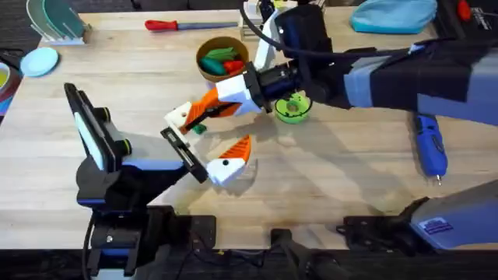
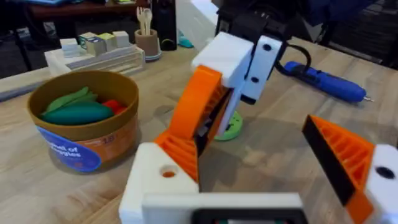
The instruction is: Pick up the gripper from the table and insert it into the empty holder that is missing its gripper. Then pick up a screw, insert it into the mounting hole, and use the screwdriver to tighten it. Finally, clean up the table by picking up the vegetable and placing it into the bucket.
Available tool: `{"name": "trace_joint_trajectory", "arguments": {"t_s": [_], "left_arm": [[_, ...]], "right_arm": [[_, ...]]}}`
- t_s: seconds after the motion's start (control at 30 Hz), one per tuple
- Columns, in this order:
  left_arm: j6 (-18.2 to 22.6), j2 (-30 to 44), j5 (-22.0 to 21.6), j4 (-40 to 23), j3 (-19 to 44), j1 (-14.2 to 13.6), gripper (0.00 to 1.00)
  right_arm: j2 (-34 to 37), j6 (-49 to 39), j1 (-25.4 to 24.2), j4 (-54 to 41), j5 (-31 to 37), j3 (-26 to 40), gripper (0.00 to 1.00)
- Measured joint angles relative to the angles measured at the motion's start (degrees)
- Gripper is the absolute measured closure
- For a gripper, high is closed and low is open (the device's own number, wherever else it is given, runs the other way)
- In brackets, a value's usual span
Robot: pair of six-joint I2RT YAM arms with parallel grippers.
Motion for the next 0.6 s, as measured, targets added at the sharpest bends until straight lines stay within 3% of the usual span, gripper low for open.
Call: {"name": "trace_joint_trajectory", "arguments": {"t_s": [0.13,0.17,0.3,0.5,0.6], "left_arm": [[0.0,0.0,-0.43,0.04,0.0,0.04,0.008],[0.02,0.0,-0.47,0.07,0.0,0.04,0.008],[0.33,-0.02,-0.58,0.17,0.0,0.04,0.008],[0.48,0.0,-0.86,0.15,0.0,0.04,0.008],[0.68,0.0,1.25,0.09,0.0,-0.54,0.008]], "right_arm": [[0.02,0.44,0.17,0.39,0.49,0.0,0.992],[0.02,0.7,0.17,0.39,0.64,0.0,0.954],[0.1,0.66,0.48,-0.07,1.7,0.0,0.568],[1.02,0.32,0.48,-0.09,2.07,0.0,0.415],[1.25,0.24,0.85,-0.04,1.33,0.0,0.308]]}}
